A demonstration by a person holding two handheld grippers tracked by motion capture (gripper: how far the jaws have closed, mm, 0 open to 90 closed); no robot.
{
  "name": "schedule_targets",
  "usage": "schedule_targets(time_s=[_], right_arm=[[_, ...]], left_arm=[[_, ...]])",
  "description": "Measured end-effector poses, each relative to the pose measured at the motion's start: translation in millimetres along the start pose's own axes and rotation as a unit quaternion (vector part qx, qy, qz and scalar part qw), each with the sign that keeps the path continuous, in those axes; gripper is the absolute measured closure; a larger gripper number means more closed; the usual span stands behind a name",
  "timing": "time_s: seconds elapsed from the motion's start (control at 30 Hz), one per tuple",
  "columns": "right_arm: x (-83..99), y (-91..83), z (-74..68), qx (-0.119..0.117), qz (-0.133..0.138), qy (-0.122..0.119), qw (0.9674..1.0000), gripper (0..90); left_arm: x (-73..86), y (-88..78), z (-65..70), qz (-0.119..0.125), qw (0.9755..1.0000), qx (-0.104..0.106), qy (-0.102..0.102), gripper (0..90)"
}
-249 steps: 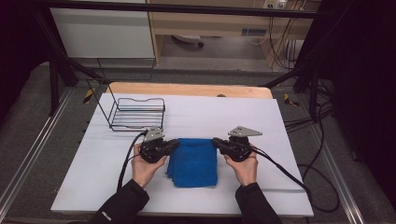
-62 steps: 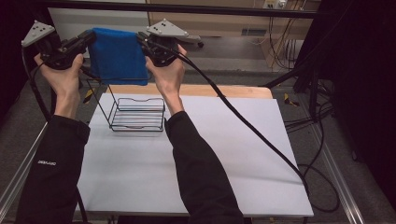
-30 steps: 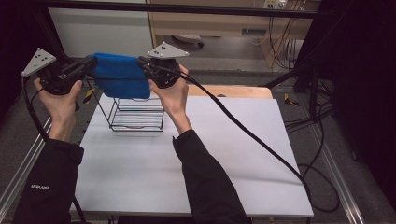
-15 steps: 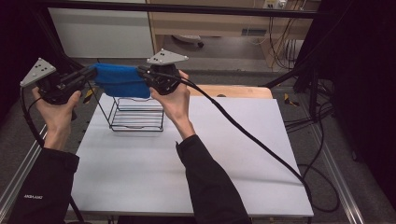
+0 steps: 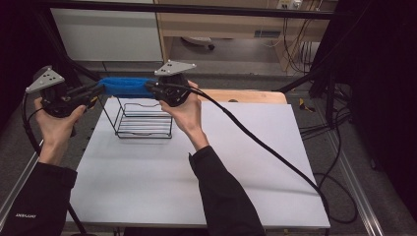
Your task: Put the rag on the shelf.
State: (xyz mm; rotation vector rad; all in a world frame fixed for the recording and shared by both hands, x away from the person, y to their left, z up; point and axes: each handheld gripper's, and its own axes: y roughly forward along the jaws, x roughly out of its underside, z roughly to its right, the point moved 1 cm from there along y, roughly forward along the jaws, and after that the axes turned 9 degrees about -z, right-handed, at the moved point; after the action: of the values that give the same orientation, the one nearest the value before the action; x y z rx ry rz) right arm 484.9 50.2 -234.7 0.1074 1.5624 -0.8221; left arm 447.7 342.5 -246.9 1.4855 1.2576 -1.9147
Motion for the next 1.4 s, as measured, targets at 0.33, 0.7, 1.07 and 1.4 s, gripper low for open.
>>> schedule_targets(time_s=[0.33,0.7,1.07,1.4], right_arm=[[5.0,3.9,-0.5,-0.004,-0.011,-0.008,0.9999,85.1],[10.2,7.9,0.1,-0.005,-0.017,-0.010,0.9998,83.6],[12.7,10.6,-1.6,-0.007,-0.023,-0.012,0.9996,75.9],[19.7,16.3,0.8,-0.031,-0.039,0.029,0.9983,86.0]], left_arm=[[-17.8,-15.1,1.6,0.023,0.9996,0.007,-0.012,65.4],[-3.2,8.8,9.3,-0.073,0.9971,0.018,0.004,84.3],[12.2,23.0,7.4,-0.100,0.9949,0.013,0.008,90.0],[18.1,34.1,7.9,-0.103,0.9947,0.003,0.012,89.9]])
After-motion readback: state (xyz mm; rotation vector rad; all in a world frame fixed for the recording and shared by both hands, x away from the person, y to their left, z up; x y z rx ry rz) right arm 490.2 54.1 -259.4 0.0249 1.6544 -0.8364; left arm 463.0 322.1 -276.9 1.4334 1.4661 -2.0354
